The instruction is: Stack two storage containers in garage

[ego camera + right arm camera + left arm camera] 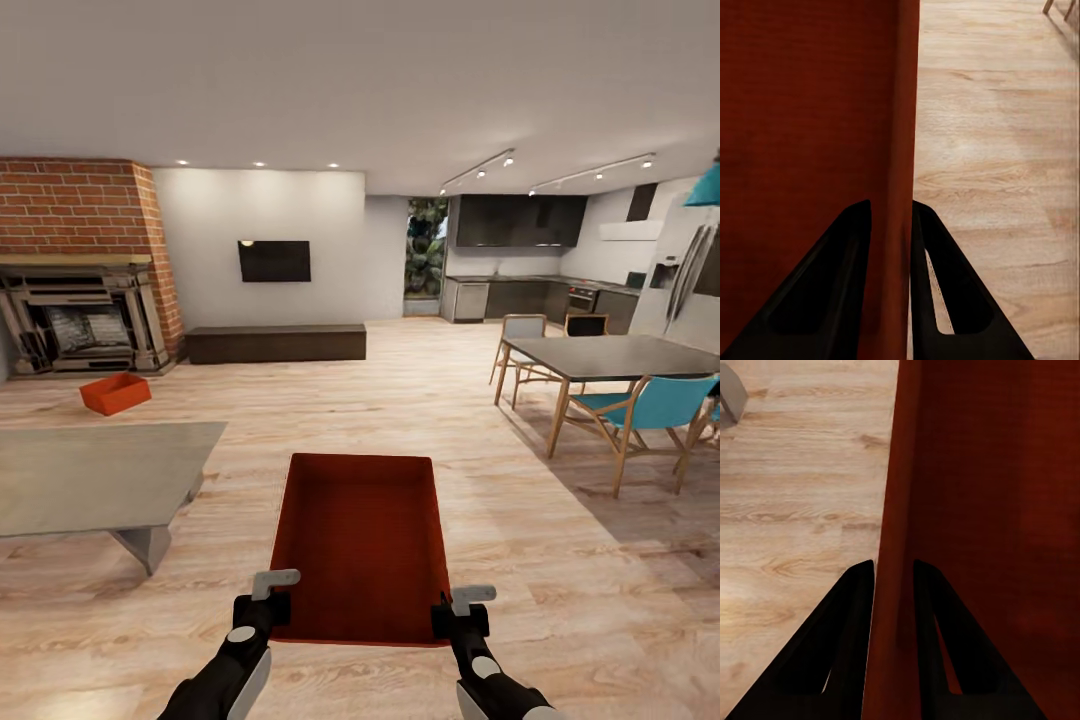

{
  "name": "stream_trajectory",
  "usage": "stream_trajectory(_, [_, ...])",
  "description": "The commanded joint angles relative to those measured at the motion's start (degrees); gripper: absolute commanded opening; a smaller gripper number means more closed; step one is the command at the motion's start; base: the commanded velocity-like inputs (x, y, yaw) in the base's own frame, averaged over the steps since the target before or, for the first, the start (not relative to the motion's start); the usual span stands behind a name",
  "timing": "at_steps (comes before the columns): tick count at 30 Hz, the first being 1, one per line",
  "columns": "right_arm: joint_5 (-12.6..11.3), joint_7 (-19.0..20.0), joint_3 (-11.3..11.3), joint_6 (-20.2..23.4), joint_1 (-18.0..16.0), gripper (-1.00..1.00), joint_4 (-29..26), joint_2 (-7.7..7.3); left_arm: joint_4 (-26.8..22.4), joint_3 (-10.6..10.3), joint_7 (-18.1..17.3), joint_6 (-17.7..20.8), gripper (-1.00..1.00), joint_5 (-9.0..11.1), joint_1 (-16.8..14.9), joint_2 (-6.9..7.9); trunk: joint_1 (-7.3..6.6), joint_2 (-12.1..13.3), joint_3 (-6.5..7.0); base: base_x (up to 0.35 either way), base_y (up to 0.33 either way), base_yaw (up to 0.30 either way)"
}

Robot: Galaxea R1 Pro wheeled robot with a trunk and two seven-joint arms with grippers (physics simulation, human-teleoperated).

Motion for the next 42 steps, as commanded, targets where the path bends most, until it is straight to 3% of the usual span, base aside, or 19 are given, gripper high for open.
stream_trajectory(1, [0.01,-1.19,-0.94,-2.14,-0.1,-1.0,-0.09,-0.11,0.05,-0.06,1.74,0.29,-1.0,0.89,-0.01,0.14,0.01,-0.06,-0.08,0.0,0.0,-0.283])
stream_trajectory(42, [0.09,-1.19,-0.94,-2.17,-0.1,-1.0,-0.09,-0.11,0.75,-0.41,2.45,0.73,-1.0,0.89,-0.01,0.14,0.01,-0.06,-0.08,0.0,0.0,-0.283])
